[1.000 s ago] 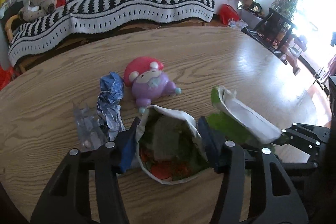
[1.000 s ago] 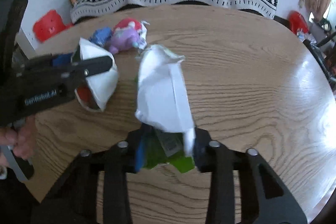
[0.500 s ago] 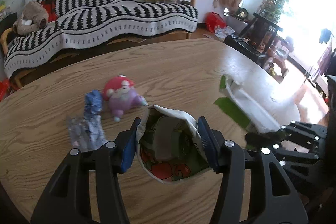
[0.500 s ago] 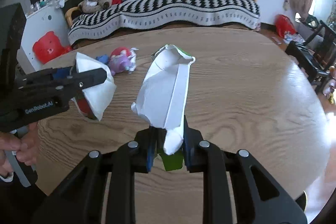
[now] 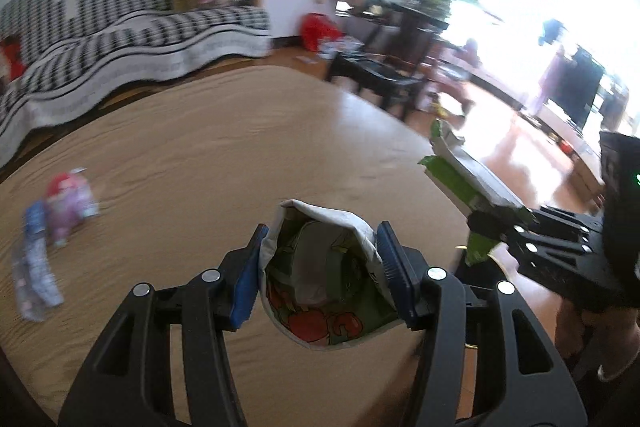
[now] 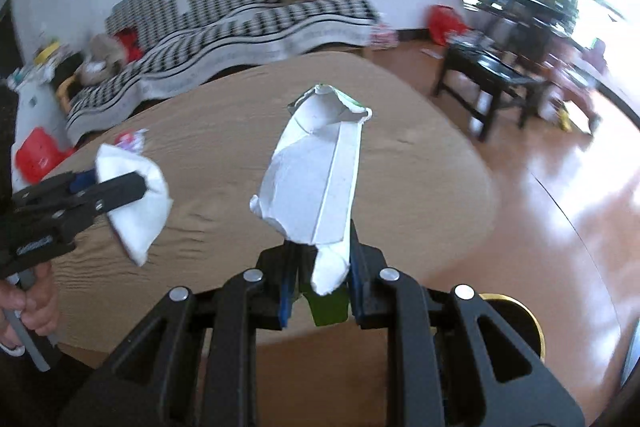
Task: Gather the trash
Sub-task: 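Carry the carton and snack bag to the black bin and release them inside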
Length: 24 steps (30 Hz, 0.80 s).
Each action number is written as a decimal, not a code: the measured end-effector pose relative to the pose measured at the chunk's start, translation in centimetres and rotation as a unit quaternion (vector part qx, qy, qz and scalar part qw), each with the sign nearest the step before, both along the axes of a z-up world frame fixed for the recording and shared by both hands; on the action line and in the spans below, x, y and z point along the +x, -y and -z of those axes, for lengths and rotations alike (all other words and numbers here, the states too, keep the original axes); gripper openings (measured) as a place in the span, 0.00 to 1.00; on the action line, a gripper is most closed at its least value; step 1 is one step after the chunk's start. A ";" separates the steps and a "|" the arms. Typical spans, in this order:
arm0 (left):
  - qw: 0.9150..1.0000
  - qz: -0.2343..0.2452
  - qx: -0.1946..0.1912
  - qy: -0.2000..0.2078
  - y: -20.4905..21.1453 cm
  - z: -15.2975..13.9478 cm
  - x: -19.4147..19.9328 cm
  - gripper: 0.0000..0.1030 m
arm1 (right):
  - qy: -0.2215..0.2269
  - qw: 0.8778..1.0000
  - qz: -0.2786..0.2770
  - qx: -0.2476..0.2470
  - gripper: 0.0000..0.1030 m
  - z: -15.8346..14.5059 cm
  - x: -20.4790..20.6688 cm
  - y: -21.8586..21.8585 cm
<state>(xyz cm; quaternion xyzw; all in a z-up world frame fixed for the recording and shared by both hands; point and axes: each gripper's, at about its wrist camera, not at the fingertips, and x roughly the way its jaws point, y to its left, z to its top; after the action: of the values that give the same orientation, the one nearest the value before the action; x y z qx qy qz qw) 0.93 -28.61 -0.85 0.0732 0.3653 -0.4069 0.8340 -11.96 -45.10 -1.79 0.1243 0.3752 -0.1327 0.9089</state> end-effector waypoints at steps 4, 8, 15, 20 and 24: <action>0.998 0.057 -0.002 -0.006 5.4 0.5 -3.4 0.52 | -0.008 0.998 0.056 0.009 0.22 1.0 -4.7 4.9; 0.994 0.110 0.006 -0.013 10.6 1.9 -7.2 0.52 | -0.020 0.994 0.106 0.028 0.22 2.7 -9.5 8.9; 0.984 0.174 0.041 -0.024 16.8 6.1 -12.4 0.52 | -0.065 0.982 0.164 0.062 0.22 5.9 -15.5 13.7; 0.977 0.196 0.076 -0.040 20.1 9.8 -14.2 0.52 | -0.130 0.967 0.192 0.111 0.22 9.6 -17.6 16.0; 0.973 0.201 0.092 -0.059 21.8 11.7 -14.4 0.52 | -0.146 0.961 0.195 0.132 0.22 10.8 -18.4 16.6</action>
<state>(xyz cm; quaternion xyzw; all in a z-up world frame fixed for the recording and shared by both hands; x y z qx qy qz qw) -13.47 -50.38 -12.58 0.1975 0.4275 -0.5346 0.7017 -30.37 -61.74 -12.62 0.2934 0.4864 -0.2736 0.7762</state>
